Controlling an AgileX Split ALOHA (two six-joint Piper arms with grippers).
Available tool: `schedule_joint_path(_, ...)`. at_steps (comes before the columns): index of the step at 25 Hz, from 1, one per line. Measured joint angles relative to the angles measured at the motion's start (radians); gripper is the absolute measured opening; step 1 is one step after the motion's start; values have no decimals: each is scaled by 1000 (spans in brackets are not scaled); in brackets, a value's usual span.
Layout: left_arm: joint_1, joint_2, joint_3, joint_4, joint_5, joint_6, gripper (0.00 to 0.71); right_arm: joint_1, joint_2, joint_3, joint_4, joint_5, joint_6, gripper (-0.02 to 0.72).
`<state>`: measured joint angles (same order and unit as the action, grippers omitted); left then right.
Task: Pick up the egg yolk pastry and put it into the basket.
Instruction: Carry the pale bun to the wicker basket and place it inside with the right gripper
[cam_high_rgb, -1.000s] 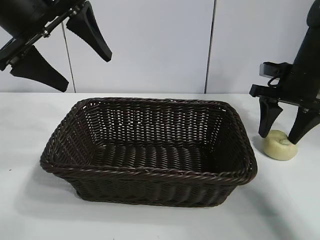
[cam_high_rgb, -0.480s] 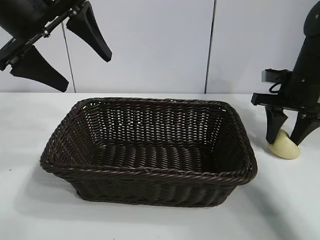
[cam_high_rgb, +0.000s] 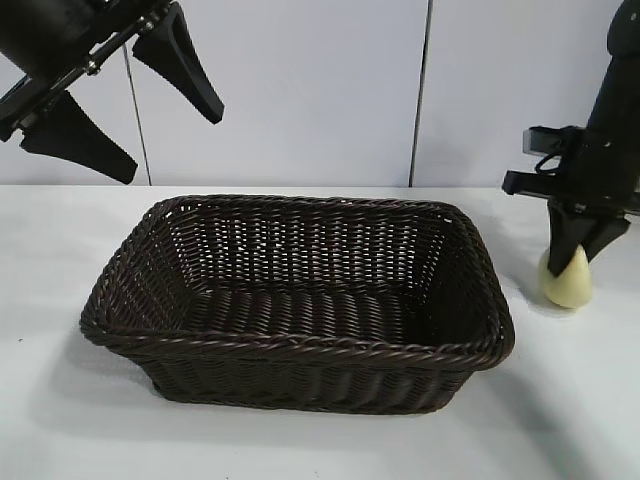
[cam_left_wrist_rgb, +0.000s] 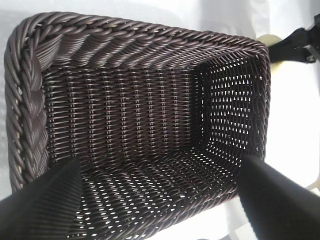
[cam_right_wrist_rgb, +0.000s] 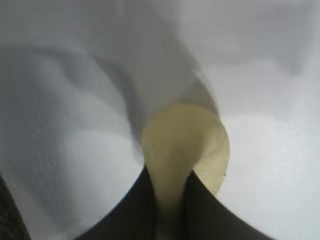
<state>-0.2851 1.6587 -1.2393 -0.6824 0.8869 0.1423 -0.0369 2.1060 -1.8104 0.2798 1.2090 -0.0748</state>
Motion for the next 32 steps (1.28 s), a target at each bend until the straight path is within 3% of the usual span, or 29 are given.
schedule_joint_path(15,0,0,0,0,4,0,613,26,-114,-8,41,21,-28,66)
schedule_joint_path(32,0,0,0,0,4,1,613,375,-114,-8,51,22,-49,66)
